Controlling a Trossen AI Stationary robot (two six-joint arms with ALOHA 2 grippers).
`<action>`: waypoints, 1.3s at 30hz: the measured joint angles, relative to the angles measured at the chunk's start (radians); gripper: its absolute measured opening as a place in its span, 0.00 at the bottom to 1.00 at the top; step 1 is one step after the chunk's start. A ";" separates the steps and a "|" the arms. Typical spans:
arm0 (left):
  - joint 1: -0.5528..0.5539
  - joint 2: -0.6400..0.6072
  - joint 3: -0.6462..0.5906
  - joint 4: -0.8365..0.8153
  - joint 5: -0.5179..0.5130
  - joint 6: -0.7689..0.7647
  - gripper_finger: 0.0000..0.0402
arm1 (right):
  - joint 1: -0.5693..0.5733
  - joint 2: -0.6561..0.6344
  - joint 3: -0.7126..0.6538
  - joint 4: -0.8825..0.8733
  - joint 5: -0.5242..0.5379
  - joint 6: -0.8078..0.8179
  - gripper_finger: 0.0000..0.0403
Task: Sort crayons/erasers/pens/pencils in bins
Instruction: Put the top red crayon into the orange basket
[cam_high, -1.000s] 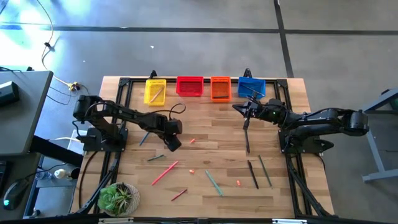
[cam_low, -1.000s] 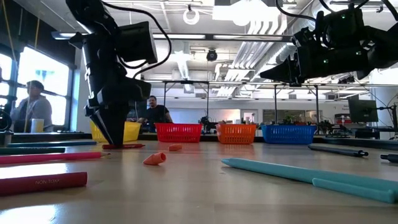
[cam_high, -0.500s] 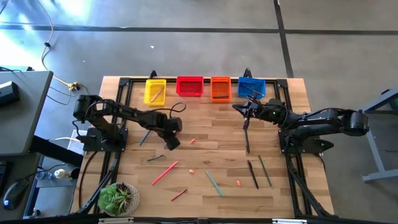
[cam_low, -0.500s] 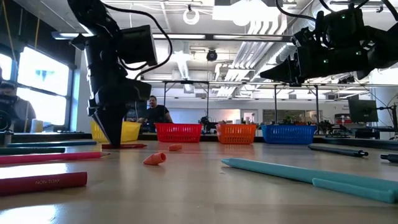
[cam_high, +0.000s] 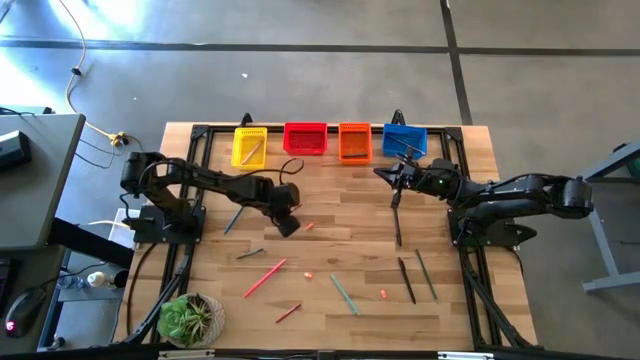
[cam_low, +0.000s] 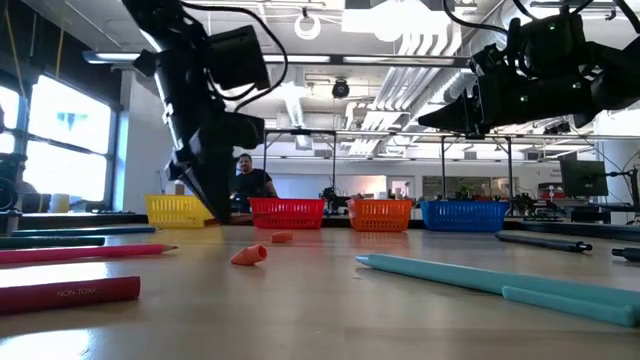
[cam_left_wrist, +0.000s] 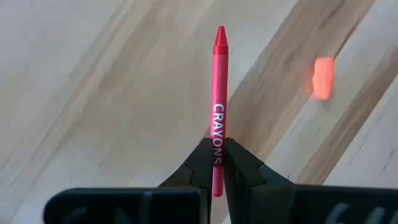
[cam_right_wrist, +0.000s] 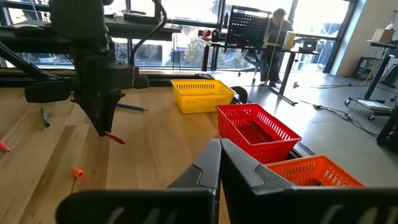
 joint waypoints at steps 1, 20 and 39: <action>0.004 0.001 0.007 0.012 -0.001 0.000 0.01 | 0.000 0.000 0.000 0.000 0.000 -0.001 0.00; 0.042 -0.004 -0.130 0.761 0.017 0.166 0.01 | 0.001 0.194 0.145 -0.023 -0.243 0.233 0.00; 0.145 -0.006 -0.288 1.318 0.206 0.147 0.01 | 0.066 0.553 0.518 0.000 -0.280 0.395 0.44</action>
